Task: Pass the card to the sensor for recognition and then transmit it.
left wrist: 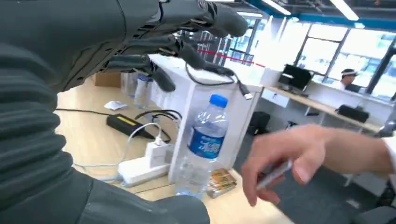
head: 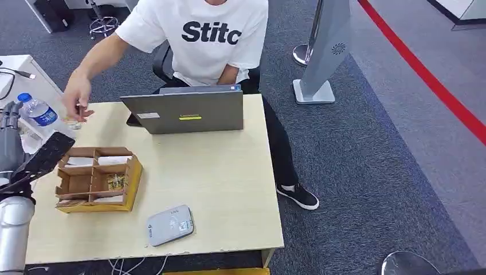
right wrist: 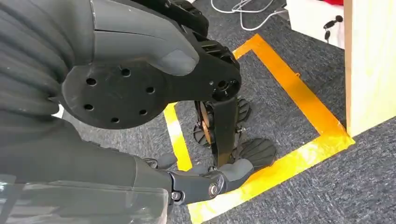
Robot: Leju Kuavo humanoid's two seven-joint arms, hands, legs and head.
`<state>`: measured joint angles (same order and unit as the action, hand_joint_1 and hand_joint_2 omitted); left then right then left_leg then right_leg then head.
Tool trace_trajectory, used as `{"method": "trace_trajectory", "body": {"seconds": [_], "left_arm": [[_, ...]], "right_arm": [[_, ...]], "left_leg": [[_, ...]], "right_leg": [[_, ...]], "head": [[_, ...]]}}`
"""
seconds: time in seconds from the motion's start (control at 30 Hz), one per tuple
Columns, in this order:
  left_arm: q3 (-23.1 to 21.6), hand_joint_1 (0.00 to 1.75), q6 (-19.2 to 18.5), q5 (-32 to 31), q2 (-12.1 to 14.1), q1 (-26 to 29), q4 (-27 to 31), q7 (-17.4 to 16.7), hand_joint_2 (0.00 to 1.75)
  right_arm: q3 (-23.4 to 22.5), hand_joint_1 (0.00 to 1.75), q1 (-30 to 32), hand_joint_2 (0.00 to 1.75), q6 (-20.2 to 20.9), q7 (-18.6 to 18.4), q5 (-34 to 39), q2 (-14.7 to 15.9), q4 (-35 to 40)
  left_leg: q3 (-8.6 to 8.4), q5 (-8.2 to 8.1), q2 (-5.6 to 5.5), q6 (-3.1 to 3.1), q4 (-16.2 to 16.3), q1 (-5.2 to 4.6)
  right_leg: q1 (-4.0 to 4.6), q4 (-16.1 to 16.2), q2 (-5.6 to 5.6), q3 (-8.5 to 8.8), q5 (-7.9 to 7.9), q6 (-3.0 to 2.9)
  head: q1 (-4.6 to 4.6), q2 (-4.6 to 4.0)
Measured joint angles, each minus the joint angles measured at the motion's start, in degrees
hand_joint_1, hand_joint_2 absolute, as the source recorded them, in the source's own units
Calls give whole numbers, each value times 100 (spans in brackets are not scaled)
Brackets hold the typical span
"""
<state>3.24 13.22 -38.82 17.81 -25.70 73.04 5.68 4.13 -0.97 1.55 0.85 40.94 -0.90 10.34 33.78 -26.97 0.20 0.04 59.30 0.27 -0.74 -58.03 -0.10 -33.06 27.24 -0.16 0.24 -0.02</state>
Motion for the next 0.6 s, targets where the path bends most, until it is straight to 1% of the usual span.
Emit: {"method": "trace_trajectory", "body": {"seconds": [0.17,0.4,0.5,0.57,0.6], "left_arm": [[0,0,11,20,-54,34,182,2,175],[0,0,13,20,-87,48,243,5,175],[0,0,-4,103,-90,73,300,68,175],[-6,0,-189,186,-90,158,535,118,175],[-35,0,-366,168,-76,222,709,134,175]], "right_arm": [[0,0,1,175,-9,2,-7,0,-2],[-2,0,1,175,-9,2,-7,0,-2],[0,0,2,175,-26,0,0,0,-2],[-4,0,4,175,-50,-2,31,0,-2],[-13,0,9,175,-55,-9,61,0,-2]], "left_leg": [[0,0,0,0,0,0],[0,0,1,0,0,1],[0,0,1,0,0,1],[0,0,2,0,0,1],[1,0,2,0,0,0]], "right_leg": [[0,0,0,0,0,0],[0,0,0,0,-1,0],[0,0,1,0,-1,0],[0,0,3,-1,-1,0],[0,0,3,-1,0,1]], "head": [[0,0],[0,0],[0,2],[0,0],[0,0]]}}
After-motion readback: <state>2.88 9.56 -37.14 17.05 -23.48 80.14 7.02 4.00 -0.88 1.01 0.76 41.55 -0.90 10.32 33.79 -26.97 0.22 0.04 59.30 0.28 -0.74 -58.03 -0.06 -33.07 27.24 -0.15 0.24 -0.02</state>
